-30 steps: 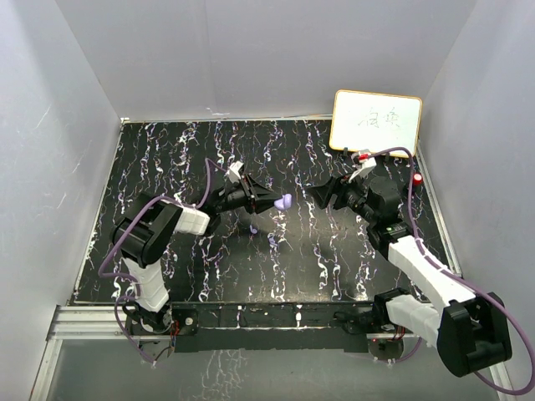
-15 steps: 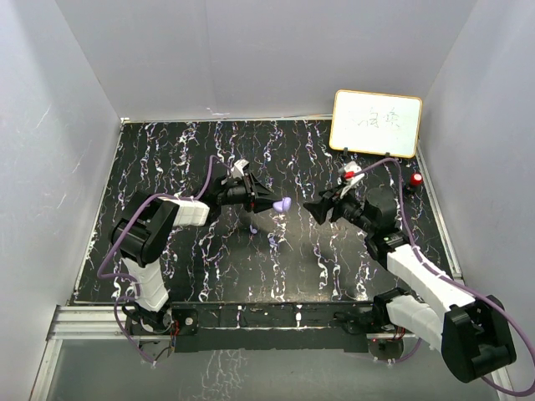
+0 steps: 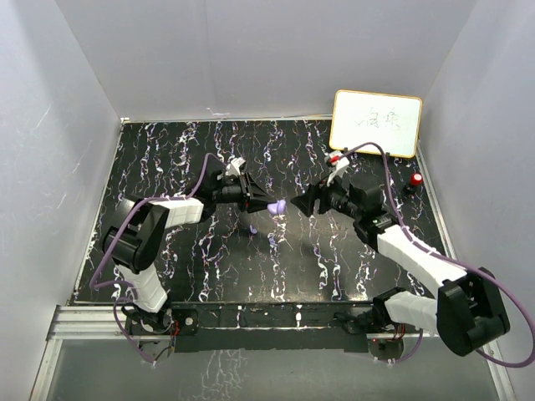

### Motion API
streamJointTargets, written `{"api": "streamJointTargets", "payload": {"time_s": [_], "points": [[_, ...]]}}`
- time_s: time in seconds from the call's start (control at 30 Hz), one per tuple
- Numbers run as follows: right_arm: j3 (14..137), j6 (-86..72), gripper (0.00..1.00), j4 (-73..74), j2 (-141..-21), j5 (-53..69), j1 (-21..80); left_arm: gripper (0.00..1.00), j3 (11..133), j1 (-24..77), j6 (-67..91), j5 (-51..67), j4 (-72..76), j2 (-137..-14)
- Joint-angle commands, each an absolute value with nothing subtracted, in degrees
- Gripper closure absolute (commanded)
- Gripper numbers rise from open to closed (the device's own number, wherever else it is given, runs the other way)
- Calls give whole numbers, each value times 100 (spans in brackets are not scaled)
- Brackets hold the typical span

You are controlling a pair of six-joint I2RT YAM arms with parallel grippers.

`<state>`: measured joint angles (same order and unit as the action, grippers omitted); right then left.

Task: Insert the wireless bluetooth earbuds into the charging case
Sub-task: Adjust the charging case.

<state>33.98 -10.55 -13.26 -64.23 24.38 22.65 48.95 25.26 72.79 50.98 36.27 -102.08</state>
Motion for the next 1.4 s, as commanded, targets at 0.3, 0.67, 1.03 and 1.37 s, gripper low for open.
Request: {"api": "streamJointTargets", "payload": {"time_s": [0.3, 0.67, 1.03, 1.37], "points": [[3596, -5588, 30, -1846, -7025, 3473, 1832, 100, 5036, 2442, 6631, 4546, 2991, -9614], [3341, -6522, 33, -2504, -7439, 3526, 1819, 100, 4874, 2440, 6814, 4308, 3767, -9637], [3056, -7289, 39, -3767, -7936, 3489, 1819, 100, 4832, 2607, 7189, 4428, 4769, -10130], [2936, -7570, 44, -4278, -8136, 3412, 1819, 100, 4908, 2797, 7225, 4397, 4904, -10266]]}}
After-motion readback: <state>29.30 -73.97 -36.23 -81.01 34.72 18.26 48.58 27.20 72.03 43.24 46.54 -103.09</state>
